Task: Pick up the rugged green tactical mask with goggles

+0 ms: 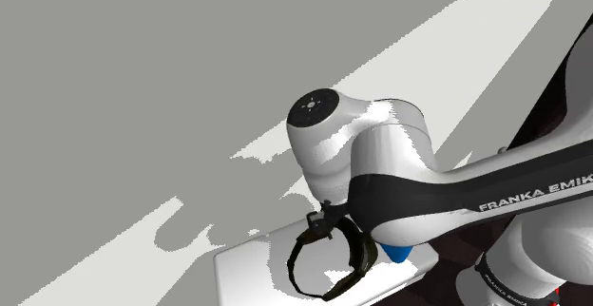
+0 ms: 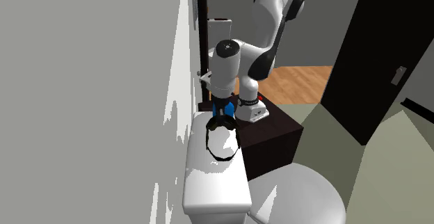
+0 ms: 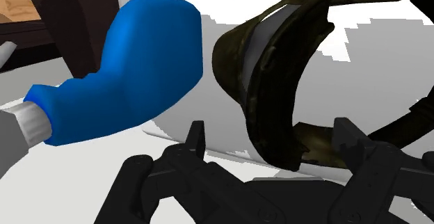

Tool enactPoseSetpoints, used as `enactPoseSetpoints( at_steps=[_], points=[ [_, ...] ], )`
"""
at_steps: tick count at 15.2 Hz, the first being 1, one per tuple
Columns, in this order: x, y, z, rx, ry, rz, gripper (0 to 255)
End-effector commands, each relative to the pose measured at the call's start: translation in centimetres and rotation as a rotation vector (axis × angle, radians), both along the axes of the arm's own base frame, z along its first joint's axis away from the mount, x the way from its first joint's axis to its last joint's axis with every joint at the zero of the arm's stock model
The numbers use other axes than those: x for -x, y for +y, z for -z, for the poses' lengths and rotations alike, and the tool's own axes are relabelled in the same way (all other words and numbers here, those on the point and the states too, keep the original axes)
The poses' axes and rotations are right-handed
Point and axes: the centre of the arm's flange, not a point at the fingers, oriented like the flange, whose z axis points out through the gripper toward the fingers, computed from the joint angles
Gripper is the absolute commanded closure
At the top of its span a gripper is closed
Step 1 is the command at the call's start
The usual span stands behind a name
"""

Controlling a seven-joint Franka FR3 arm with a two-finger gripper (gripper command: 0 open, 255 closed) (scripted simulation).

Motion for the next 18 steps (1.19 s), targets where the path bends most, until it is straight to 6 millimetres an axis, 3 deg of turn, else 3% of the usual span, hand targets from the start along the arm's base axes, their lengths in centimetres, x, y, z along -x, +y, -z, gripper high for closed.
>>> enactPoseSetpoints(
  at_steps=[1,3,5,6,15,18],
  points=[
    [0.0,0.1,1.0,0.000,-0.001,0.000,0],
    [0.0,0.1,2.3,0.000,-0.001,0.000,0],
    [0.0,0.1,2.3,0.000,-0.001,0.000,0],
    [0.0,0.1,2.4,0.000,-0.001,0.000,255],
    [0.0,0.1,2.3,0.000,-0.001,0.000,255],
    [0.0,0.1,0.8,0.000,-0.001,0.000,255]
  ],
)
